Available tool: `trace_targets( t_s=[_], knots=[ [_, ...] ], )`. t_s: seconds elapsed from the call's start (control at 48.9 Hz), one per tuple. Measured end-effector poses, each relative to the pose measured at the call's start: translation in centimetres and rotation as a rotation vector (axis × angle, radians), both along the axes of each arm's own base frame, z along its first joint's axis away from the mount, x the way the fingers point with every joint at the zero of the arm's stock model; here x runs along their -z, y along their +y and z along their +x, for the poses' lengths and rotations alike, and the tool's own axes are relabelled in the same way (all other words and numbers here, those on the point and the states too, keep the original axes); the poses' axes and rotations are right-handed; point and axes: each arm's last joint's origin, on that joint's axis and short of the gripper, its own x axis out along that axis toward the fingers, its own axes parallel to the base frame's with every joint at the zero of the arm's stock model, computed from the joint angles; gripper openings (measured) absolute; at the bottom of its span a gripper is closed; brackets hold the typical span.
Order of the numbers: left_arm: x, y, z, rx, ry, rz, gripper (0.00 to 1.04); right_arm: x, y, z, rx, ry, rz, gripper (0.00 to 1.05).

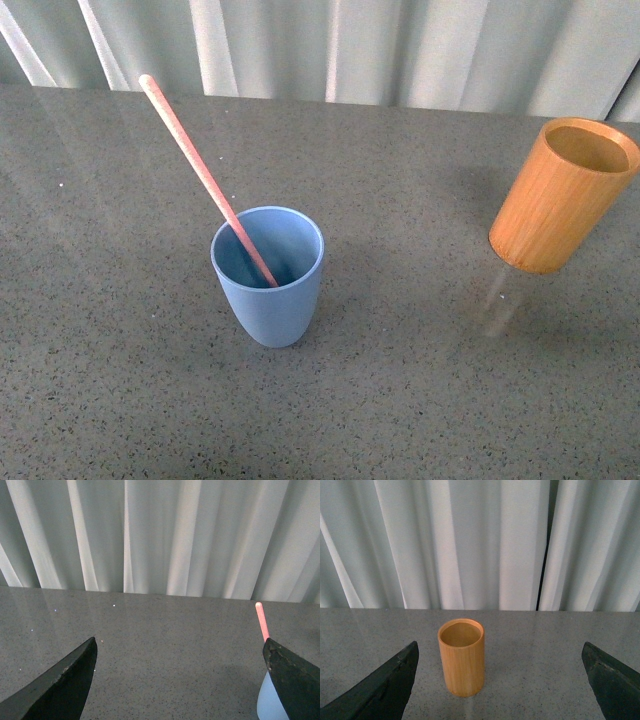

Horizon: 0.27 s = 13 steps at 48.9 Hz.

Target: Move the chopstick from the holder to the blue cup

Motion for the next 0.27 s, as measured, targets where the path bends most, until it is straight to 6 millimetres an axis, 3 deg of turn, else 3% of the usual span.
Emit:
trace_targets(
  t_s=[0.266],
  knots=[
    [0.00, 0.00, 0.00, 0.000, 0.000, 0.000, 0.98, 0.00, 0.00, 0.00, 0.000, 0.000, 0.000, 0.95]
  ],
)
